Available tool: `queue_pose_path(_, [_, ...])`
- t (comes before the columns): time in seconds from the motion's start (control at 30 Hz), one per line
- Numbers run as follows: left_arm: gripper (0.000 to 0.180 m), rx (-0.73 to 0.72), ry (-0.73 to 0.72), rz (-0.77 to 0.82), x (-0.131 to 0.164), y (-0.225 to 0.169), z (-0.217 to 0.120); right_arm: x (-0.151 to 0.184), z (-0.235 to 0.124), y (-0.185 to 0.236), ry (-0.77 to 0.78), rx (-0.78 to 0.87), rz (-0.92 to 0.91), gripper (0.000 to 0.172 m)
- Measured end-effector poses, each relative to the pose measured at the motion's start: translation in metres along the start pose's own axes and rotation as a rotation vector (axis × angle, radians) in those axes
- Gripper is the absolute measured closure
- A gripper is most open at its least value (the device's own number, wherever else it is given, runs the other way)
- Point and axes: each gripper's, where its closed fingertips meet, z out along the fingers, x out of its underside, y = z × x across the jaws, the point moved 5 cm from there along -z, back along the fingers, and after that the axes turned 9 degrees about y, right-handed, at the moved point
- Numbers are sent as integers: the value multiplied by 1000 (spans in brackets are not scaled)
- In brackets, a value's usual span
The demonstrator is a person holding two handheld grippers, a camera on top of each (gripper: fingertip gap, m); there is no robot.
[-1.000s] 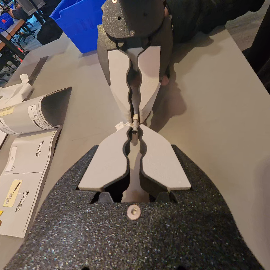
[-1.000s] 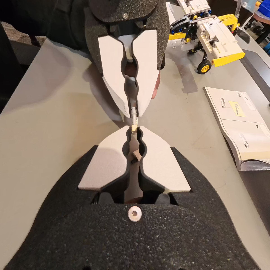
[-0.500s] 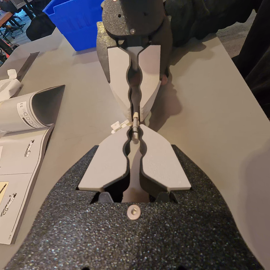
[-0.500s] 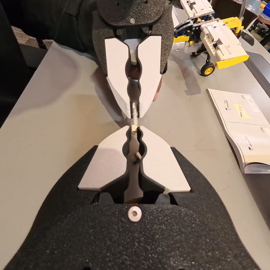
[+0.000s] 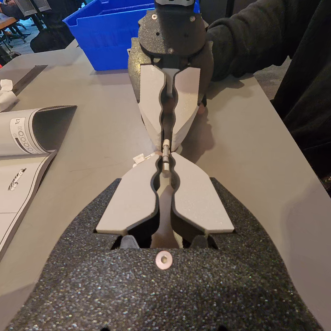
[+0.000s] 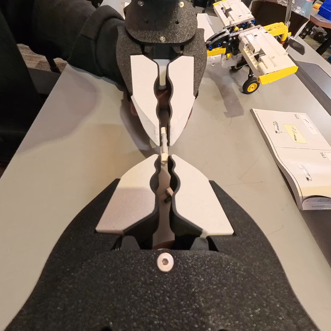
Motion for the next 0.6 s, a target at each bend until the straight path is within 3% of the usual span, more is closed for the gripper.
queue_pose_path(0.6, [174, 33, 41, 27, 2, -5, 4, 2, 3, 5, 38, -41, -41, 165])
